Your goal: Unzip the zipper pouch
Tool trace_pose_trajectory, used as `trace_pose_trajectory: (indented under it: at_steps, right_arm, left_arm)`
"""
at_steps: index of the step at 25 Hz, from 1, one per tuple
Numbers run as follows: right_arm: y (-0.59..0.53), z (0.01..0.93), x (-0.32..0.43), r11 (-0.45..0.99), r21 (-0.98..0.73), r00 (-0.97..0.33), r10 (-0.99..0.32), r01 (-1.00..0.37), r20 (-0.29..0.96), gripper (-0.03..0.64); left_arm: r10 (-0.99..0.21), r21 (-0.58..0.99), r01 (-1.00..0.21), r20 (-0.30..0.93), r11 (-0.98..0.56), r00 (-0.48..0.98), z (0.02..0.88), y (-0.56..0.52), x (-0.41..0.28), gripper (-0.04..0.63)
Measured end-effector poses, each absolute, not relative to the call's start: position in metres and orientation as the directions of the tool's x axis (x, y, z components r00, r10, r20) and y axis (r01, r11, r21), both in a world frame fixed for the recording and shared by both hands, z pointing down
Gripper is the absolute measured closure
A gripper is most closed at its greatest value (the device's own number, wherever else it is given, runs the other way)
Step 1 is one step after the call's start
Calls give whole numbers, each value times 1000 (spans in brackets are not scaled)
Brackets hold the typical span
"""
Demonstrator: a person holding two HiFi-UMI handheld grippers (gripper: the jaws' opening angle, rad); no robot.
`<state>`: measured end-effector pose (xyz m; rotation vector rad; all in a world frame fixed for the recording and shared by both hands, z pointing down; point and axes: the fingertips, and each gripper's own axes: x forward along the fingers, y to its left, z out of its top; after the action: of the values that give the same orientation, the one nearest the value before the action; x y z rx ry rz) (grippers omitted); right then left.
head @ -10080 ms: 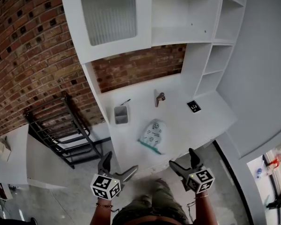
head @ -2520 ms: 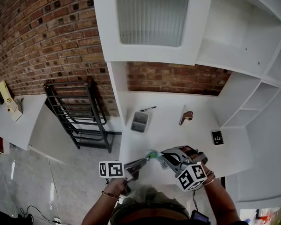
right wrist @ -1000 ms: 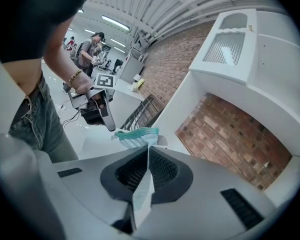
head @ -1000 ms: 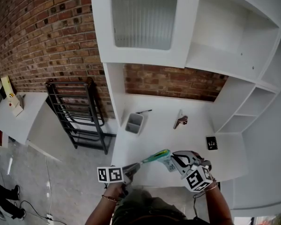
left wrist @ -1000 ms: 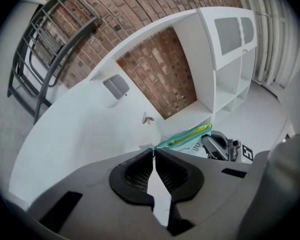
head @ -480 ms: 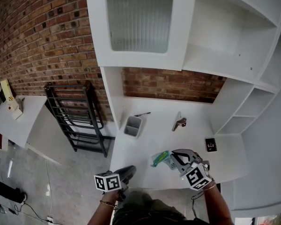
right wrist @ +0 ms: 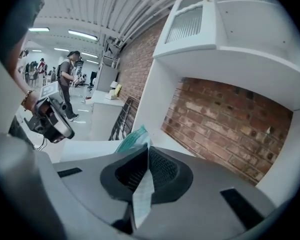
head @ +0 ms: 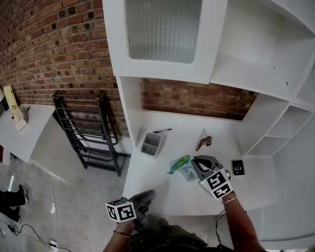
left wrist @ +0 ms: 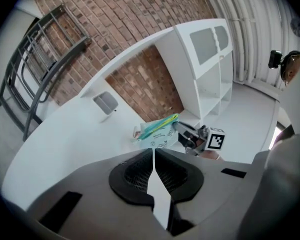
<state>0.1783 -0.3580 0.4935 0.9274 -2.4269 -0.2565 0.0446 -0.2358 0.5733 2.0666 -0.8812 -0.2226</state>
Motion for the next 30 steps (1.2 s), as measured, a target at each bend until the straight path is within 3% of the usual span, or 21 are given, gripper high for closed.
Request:
trace_pose_trajectory:
  at_steps: [8,17,30]
  right_arm:
    - [-420,511,170,699,249,-582,-703,-670,409,609]
    - [-467,559,190,555,-90,-537,-730,-827,424,609]
    - [-436,611,241,478,-66,-442,-740,-876,506,609]
  left_arm:
    - [-680,690,-600,213,-404,702,569,-241,36,586]
    - [-676,552,-682,263,-480,689,571,-236,37,586]
    - [-651,484,-694,290,-532,702,571,-246,44,586]
